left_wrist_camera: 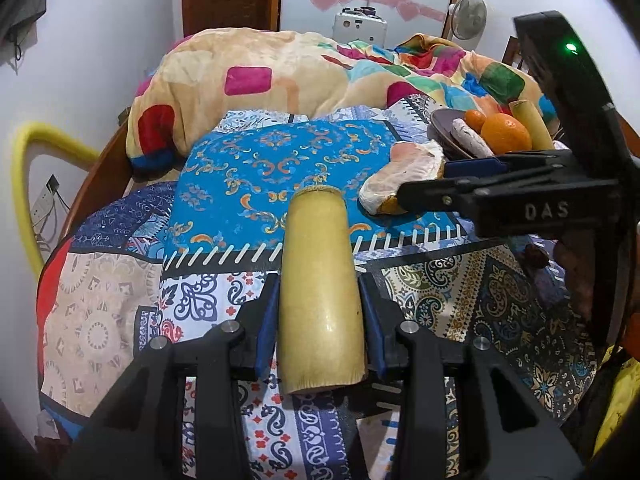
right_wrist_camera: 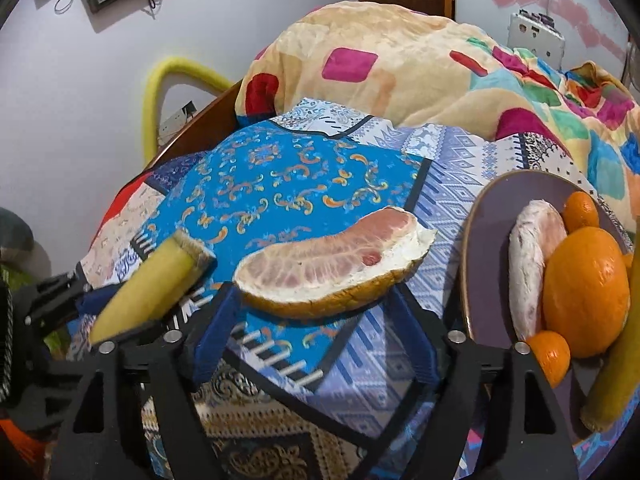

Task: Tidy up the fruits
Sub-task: 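Grasp the pink pomelo segment with the right gripper while the left lifts the gourd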

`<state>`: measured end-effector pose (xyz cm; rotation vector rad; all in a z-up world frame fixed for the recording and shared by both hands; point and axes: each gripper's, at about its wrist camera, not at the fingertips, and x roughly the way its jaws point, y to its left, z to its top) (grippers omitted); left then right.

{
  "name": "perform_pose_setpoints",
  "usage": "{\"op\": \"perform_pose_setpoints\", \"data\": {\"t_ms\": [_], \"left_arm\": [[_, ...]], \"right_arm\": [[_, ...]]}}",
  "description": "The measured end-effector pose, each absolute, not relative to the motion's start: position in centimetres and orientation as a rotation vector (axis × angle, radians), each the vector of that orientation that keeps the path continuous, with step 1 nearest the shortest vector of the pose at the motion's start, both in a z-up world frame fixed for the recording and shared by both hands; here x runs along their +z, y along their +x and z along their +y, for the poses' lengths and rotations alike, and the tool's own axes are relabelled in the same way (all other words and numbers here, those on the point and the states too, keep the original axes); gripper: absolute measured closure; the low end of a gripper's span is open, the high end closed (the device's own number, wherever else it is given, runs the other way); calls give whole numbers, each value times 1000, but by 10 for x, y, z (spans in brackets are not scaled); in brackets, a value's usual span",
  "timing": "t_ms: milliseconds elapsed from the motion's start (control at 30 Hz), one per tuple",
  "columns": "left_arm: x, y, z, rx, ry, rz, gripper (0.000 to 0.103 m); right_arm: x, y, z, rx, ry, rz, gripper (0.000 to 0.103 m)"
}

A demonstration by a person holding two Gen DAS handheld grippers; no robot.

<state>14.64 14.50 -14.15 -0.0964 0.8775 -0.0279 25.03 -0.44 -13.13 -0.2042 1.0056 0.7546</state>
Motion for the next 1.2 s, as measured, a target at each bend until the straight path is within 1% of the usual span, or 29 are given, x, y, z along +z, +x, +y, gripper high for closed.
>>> {"op": "perform_pose_setpoints", "data": {"t_ms": [133, 333, 367, 433, 500, 633, 700, 800, 967, 1067, 1133, 1200], "left_arm": [[-142, 146, 149, -23, -111, 869, 62], [-142, 145, 153, -22, -130, 864, 60], [-142, 144, 153, -22, -133, 863, 60], [-142, 144, 153, -19, -133, 863, 60], [-142, 143, 153, -18, -129, 864, 59], [-141, 143, 151, -11, -120, 864, 59], [-142, 144, 151, -9, -118, 863, 59], [-143, 144, 150, -7, -121, 862, 59], [-143, 146, 150, -6, -117, 863, 59], [-143, 146, 153, -13, -125, 862, 59], [-144, 146, 154, -16, -130, 861, 59], [-144, 146, 155, -14, -132, 863, 59]], "right_arm": [[-133, 254, 7, 733, -214, 1004, 21], [-135, 256, 14, 736, -287, 1003, 21], [-135, 256, 11, 752, -292, 1012, 22], [-135, 254, 7, 784, -300, 1033, 33], [-132, 250, 6, 798, -328, 1035, 39], [-128, 243, -2, 782, -386, 1017, 41], [-124, 244, -6, 779, -363, 1011, 42], [-119, 249, -4, 764, -302, 994, 42], [-129, 268, 15, 715, -283, 1011, 41], [-140, 279, 21, 729, -260, 1054, 40], [-140, 278, 25, 726, -290, 1037, 39], [-141, 274, 30, 722, -344, 1017, 41]]}}
